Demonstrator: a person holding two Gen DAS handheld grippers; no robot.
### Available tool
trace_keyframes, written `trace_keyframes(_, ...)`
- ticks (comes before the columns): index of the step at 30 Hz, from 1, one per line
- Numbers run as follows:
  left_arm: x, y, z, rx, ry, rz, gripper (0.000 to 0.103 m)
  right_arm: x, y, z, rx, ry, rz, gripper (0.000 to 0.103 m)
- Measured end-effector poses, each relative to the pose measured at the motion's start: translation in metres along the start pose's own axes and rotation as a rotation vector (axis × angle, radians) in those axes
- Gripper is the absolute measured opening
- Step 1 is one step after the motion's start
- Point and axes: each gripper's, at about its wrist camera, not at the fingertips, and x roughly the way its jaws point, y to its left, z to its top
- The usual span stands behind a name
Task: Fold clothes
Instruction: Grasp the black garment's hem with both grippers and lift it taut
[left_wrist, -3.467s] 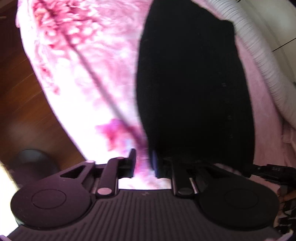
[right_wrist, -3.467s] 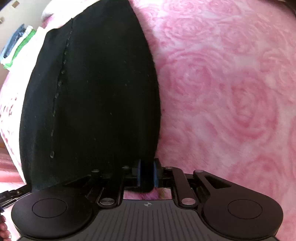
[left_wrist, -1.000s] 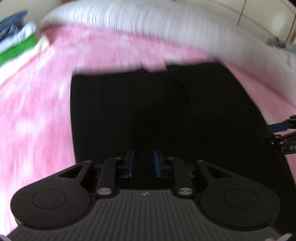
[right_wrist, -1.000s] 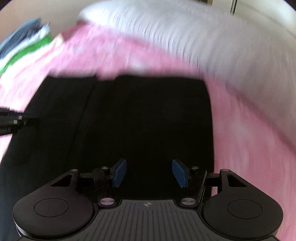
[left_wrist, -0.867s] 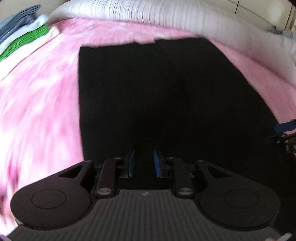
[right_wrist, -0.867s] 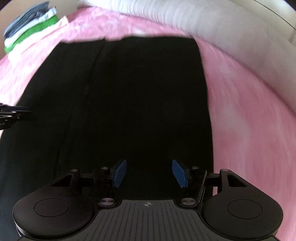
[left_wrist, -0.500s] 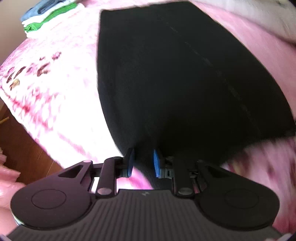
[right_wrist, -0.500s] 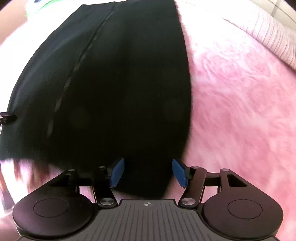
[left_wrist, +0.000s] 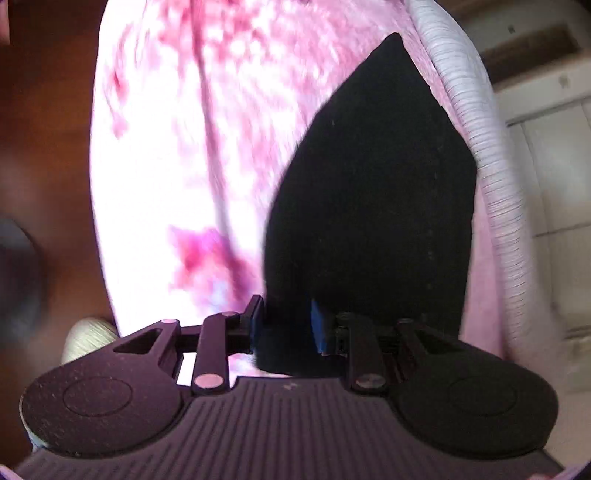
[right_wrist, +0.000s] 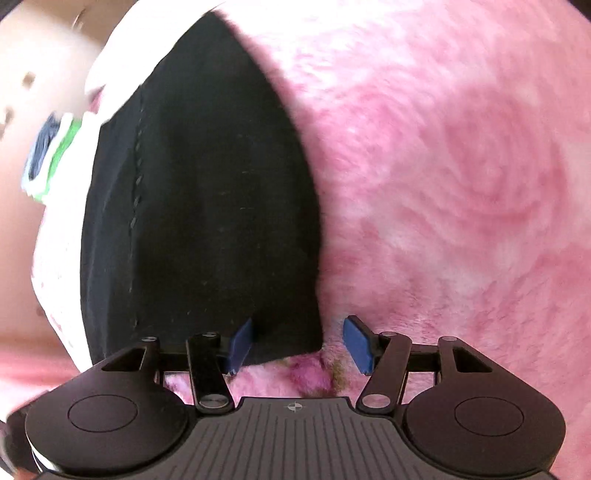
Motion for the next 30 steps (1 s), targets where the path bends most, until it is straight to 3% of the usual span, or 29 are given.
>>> trace_keyframes(3, 0.005, 0.008, 0.002, -0.061, 0.009, -0.016, 0.025, 0.000, -0.005, -0.003, 0.069, 0.007, 0.062, 0.057)
trace_keyframes(5, -0.004, 0.010, 0.000, -0.066, 0.013, -0.054, 0.013, 0.002, 0.000, -0.002, 0.054, 0.041, 0.078, 0.038)
trace_keyframes(6, -0.007, 0.006, 0.000, -0.024, 0.015, -0.053, 0.012, 0.005, 0.003, 0.000, 0.036, 0.060, 0.072, 0.025)
trace_keyframes(7, -0.008, -0.001, 0.001, 0.027, 0.017, -0.042, 0.011, 0.008, 0.006, -0.001, 0.019, 0.066, 0.052, 0.020)
trace_keyframes(13, 0.000, 0.012, -0.003, 0.002, 0.035, -0.016, 0.017, 0.002, 0.005, -0.003, 0.035, 0.055, 0.042, 0.019)
trace_keyframes(14, 0.001, 0.013, -0.006, -0.001, 0.030, -0.023, 0.017, 0.002, 0.002, -0.003, 0.044, 0.055, 0.041, 0.020)
trace_keyframes(15, 0.002, 0.014, -0.008, -0.004, 0.025, -0.030, 0.017, 0.003, 0.000, -0.003, 0.059, 0.056, 0.044, 0.028)
trace_keyframes(18, -0.005, 0.013, -0.017, 0.034, 0.016, -0.035, 0.013, 0.011, -0.002, 0.006, 0.083, 0.057, 0.053, 0.030)
trace_keyframes(19, -0.009, 0.011, -0.017, 0.048, 0.009, -0.038, 0.008, 0.014, -0.001, 0.010, 0.083, 0.056, 0.054, 0.029)
trace_keyframes(20, -0.013, 0.008, -0.016, 0.066, -0.002, -0.037, 0.007, 0.015, 0.001, 0.011, 0.067, 0.054, 0.039, 0.020)
trace_keyframes(22, -0.024, -0.013, -0.017, 0.198, -0.039, 0.004, 0.007, 0.004, 0.011, 0.012, -0.009, 0.036, 0.005, 0.012)
trace_keyframes(25, -0.036, -0.052, -0.038, 0.576, -0.087, 0.133, 0.008, -0.020, 0.024, 0.009, -0.112, -0.011, -0.037, 0.011)
trace_keyframes(26, -0.028, -0.055, -0.046, 0.639, -0.062, 0.174, 0.008, -0.024, 0.024, 0.007, -0.125, -0.022, -0.054, 0.011)
trace_keyframes(28, -0.011, -0.053, -0.055, 0.683, -0.008, 0.239, 0.011, -0.009, 0.014, 0.001, -0.122, 0.019, -0.106, 0.011)
trace_keyframes(30, -0.013, -0.053, -0.056, 0.687, -0.015, 0.249, 0.012, 0.001, 0.009, -0.001, -0.123, 0.045, -0.141, 0.011)
